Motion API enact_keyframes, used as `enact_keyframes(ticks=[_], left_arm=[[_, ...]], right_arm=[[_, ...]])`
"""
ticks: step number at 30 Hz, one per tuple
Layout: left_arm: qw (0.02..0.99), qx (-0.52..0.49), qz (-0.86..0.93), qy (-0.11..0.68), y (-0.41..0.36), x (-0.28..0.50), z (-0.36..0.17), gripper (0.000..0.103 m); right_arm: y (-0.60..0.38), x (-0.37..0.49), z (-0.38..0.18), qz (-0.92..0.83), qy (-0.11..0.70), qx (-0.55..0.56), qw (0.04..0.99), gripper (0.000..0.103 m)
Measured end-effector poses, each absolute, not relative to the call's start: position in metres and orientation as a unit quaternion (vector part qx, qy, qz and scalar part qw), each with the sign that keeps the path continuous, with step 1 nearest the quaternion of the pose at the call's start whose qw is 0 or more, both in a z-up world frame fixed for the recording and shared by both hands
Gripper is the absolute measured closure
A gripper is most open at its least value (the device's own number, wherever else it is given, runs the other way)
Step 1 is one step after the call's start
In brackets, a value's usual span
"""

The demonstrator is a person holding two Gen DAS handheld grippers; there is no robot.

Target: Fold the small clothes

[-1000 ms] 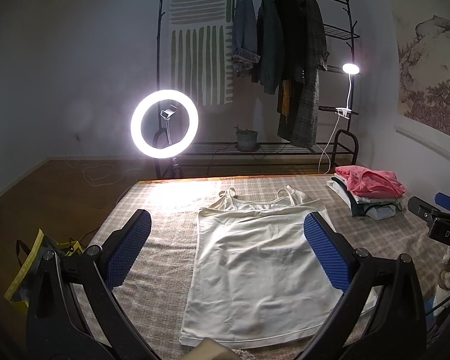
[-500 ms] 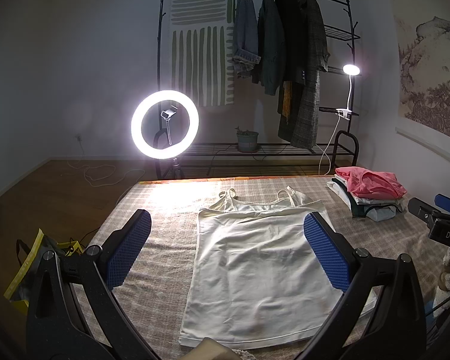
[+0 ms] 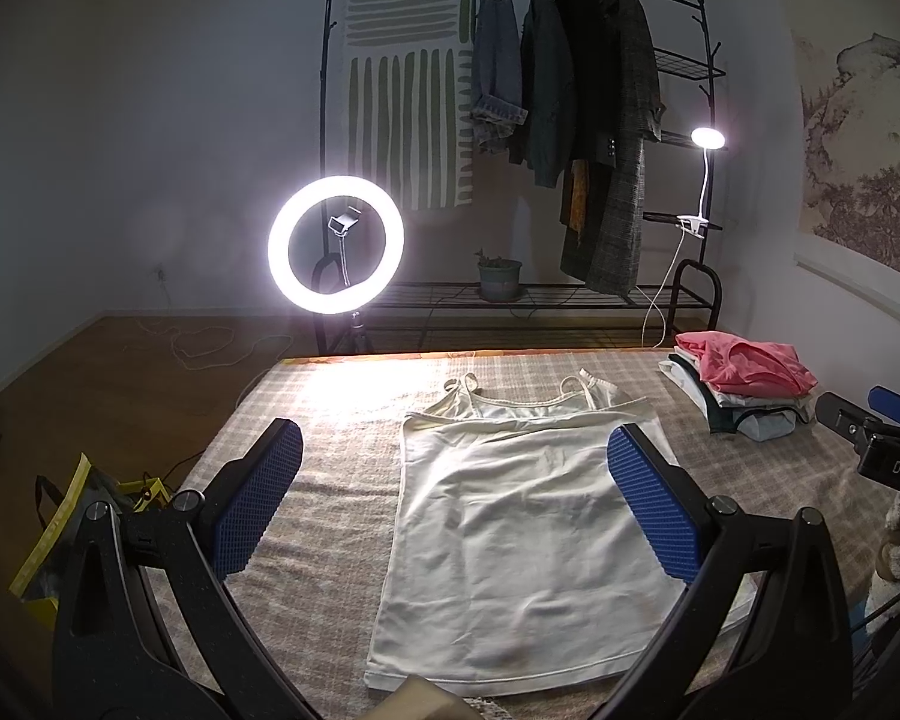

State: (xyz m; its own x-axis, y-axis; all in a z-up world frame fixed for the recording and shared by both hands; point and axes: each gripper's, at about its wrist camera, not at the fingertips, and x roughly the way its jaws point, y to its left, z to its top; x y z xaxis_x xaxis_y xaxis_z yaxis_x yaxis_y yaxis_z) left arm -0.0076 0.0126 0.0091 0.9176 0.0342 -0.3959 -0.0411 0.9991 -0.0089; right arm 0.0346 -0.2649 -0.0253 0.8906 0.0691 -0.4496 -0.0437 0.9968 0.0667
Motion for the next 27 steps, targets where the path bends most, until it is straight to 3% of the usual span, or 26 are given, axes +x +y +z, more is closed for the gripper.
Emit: enact_keyframes(ticks=[27], left_arm=[[0.973,-0.015,0.055,0.225,0.038,-0.007,-0.009,0.000]], right_arm=[[-0.239,0.042,-0.029,0.056,0.234,0.025,0.970,0.000]])
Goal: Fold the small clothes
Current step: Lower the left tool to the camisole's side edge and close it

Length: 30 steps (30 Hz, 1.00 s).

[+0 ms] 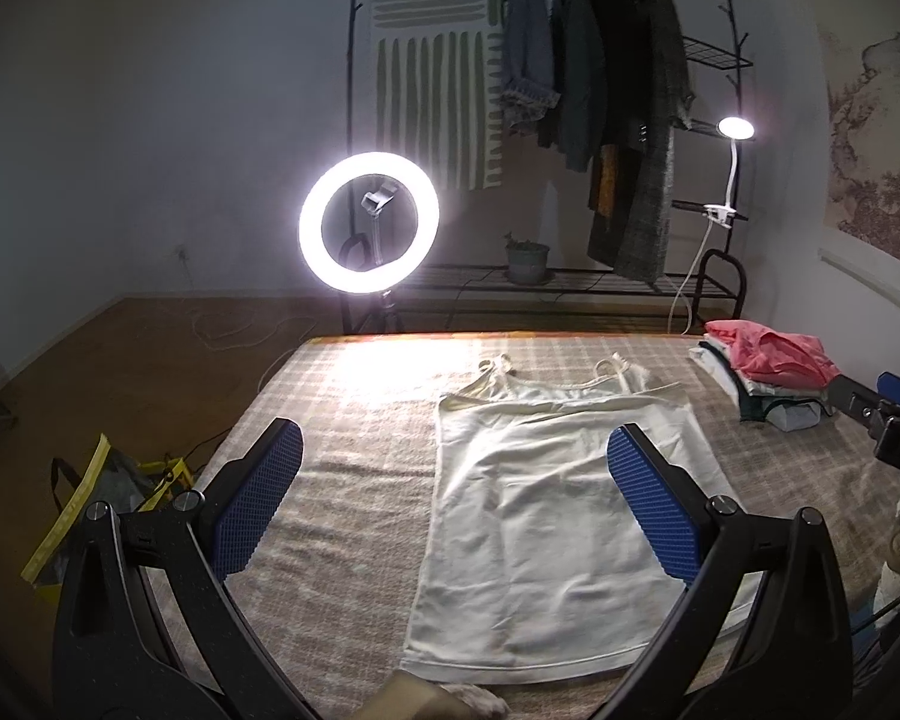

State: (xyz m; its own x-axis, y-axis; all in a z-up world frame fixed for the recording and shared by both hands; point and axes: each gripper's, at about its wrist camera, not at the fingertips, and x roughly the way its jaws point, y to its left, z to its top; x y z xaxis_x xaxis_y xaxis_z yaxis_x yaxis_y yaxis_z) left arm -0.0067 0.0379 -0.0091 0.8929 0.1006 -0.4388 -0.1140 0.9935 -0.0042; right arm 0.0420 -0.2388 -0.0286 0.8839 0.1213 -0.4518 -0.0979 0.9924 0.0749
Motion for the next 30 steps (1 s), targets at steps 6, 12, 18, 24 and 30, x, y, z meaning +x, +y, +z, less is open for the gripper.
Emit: enact_keyframes(ticks=[6,12,18,24,30], left_arm=[[0.962,-0.031,0.067,0.264,0.066,0.004,-0.036,0.001],[0.941,-0.068,0.062,0.326,0.093,0.011,-0.076,0.028],[0.889,-0.177,0.036,0.421,0.114,0.020,-0.131,0.043],[0.840,-0.247,0.038,0.482,0.120,0.024,-0.183,0.055],[0.813,-0.267,0.047,0.516,0.123,0.027,-0.215,0.055]], right_arm=[[-0.219,0.057,-0.031,0.081,0.240,-0.003,0.967,0.000],[-0.201,0.080,-0.036,0.150,0.246,-0.014,0.958,0.000],[-0.163,0.125,-0.033,0.188,0.269,-0.062,0.943,0.006],[-0.109,0.193,-0.049,0.265,0.357,-0.042,0.895,0.040],[-0.055,0.255,-0.081,0.292,0.430,-0.019,0.854,0.051]])
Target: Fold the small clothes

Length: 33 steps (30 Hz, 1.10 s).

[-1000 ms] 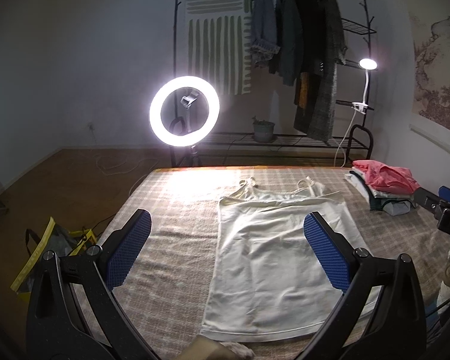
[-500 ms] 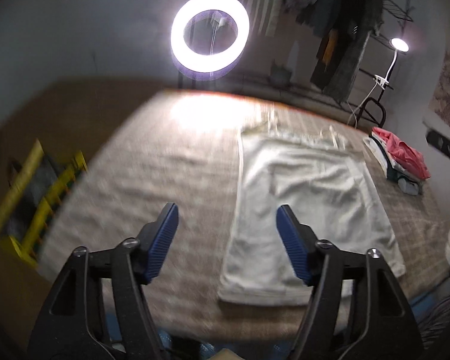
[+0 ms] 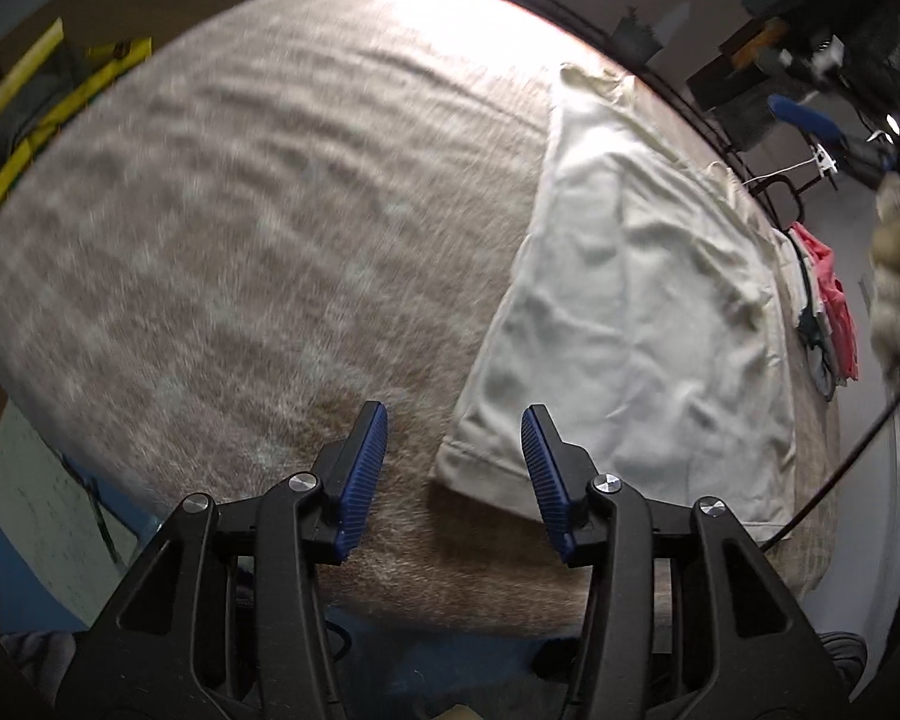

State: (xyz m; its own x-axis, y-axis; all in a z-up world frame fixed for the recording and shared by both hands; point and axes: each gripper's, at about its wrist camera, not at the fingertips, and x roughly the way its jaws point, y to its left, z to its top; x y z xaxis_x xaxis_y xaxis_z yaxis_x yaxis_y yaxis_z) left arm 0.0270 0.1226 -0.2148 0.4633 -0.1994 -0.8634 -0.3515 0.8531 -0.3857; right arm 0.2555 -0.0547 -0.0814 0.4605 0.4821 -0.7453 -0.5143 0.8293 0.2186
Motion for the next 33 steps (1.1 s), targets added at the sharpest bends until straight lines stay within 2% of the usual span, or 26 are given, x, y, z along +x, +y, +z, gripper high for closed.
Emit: enact_keyframes(ticks=[9,12,15,18,33], left_arm=[[0.820,-0.256,0.044,0.510,0.118,0.035,-0.218,0.056],[0.821,-0.253,0.041,0.510,0.118,0.040,-0.220,0.072],[0.816,-0.268,0.037,0.510,0.122,0.045,-0.223,0.094],[0.812,-0.286,0.033,0.508,0.125,0.045,-0.224,0.100],[0.840,-0.254,0.007,0.479,0.104,0.043,-0.198,0.103]], right_arm=[[0.002,0.326,-0.142,0.286,0.503,0.009,0.815,0.058],[0.019,0.342,-0.158,0.281,0.515,0.001,0.809,0.062],[0.037,0.356,-0.173,0.281,0.525,-0.010,0.803,0.063],[0.052,0.367,-0.187,0.267,0.537,-0.027,0.800,0.064],[0.088,0.405,-0.225,0.225,0.569,-0.086,0.786,0.069]])
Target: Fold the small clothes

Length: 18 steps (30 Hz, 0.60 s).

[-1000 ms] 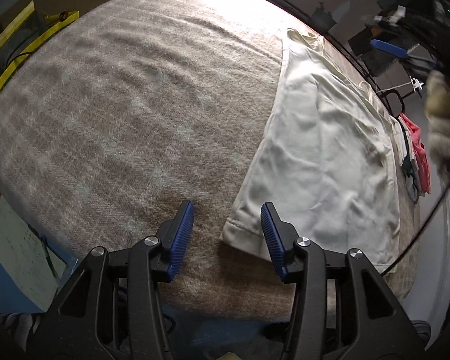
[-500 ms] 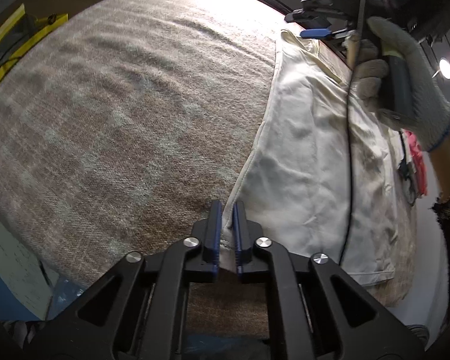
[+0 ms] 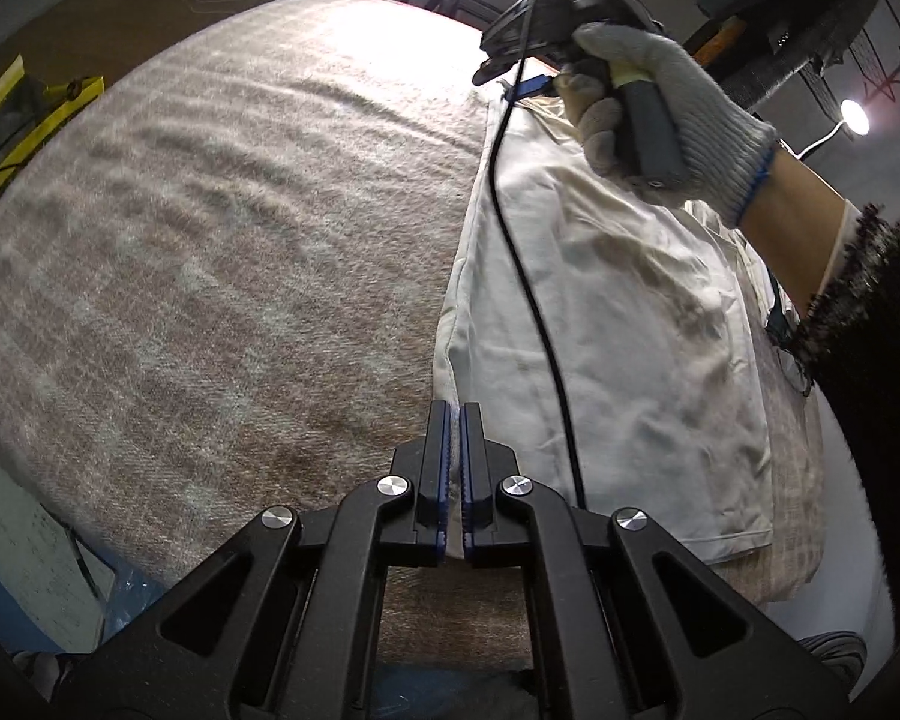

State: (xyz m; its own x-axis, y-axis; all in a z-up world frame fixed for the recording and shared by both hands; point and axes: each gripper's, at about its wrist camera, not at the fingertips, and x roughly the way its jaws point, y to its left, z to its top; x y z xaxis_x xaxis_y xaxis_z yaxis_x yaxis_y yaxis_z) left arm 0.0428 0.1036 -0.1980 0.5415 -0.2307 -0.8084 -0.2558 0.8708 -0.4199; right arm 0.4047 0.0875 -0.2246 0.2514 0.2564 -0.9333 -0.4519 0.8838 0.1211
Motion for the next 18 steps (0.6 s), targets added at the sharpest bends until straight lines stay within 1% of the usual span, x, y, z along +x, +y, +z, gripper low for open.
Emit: enact_keyframes(ticks=[1,3,5,7,8,12,18], left_arm=[[0.842,-0.252,0.008,0.477,0.103,0.043,-0.197,0.103],[0.843,-0.251,0.008,0.475,0.102,0.043,-0.195,0.103],[0.847,-0.246,0.007,0.472,0.100,0.042,-0.192,0.103],[0.852,-0.235,0.006,0.467,0.096,0.042,-0.188,0.103],[0.855,-0.230,0.004,0.465,0.094,0.041,-0.186,0.103],[0.861,-0.221,-0.007,0.459,0.088,0.039,-0.179,0.103],[0.869,-0.202,-0.035,0.450,0.064,0.036,-0.167,0.103]], right_arm=[[0.090,0.405,-0.225,0.224,0.565,-0.096,0.788,0.070],[0.095,0.403,-0.226,0.223,0.558,-0.119,0.790,0.076],[0.096,0.402,-0.227,0.216,0.553,-0.137,0.793,0.092],[0.091,0.404,-0.226,0.214,0.551,-0.135,0.796,0.099],[0.087,0.405,-0.226,0.216,0.551,-0.126,0.796,0.101],[0.068,0.405,-0.218,0.221,0.546,-0.085,0.803,0.103],[0.032,0.399,-0.194,0.230,0.526,-0.060,0.817,0.103]])
